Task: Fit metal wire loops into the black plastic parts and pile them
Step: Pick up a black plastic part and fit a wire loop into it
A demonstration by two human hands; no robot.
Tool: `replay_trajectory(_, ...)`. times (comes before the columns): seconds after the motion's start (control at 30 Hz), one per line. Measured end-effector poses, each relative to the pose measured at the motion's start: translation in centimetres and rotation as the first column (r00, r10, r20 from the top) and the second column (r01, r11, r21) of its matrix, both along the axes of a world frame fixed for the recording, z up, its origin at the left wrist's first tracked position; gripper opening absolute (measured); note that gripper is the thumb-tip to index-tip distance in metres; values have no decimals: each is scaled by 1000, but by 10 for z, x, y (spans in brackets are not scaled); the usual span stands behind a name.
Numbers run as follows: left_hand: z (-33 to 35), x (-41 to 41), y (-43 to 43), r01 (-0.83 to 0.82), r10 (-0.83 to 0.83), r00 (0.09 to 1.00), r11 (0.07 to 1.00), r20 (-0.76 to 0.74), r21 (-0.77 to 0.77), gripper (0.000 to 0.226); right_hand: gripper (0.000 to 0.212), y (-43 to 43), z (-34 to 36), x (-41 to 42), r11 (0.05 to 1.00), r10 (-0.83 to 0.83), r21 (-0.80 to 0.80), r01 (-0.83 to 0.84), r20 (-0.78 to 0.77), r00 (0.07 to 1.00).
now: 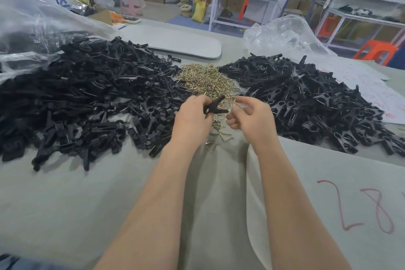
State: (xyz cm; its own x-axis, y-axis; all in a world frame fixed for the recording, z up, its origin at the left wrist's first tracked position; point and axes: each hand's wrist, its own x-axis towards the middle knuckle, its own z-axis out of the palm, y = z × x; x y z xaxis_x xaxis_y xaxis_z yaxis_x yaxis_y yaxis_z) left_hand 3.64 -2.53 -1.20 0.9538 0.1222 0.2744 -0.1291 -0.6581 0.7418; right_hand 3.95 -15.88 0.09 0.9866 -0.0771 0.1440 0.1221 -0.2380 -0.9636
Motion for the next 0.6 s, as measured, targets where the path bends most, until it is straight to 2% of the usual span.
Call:
replay_trajectory(0.13, -1, 0, 1, 54, -55, 998, 998, 32, 37, 22, 8, -7, 4, -1, 999, -13, -35, 13, 10, 1000)
replay_trajectory(0.23, -2, 0, 0, 98, -101, 993, 993, 53, 68, 22, 3, -11, 4, 0, 988, -25, -153, 29, 33, 999)
replay_trajectory(0.4, -3, 0, 0, 134, -142, 988, 985, 68, 110, 22, 20, -12, 1, 1, 957, -1, -291, 18, 57, 998)
replay_trajectory(0.5, -3, 1, 0, 134, -142, 988, 984, 67, 119, 23, 17, -13, -1, 1, 964, -14, -264, 19, 20, 1000)
replay_trajectory(0.6, -3, 1, -1, 127, -135, 989, 984, 62, 127, 24, 16, -13, 0, 1, 987, -17, -161, 11, -35, 999)
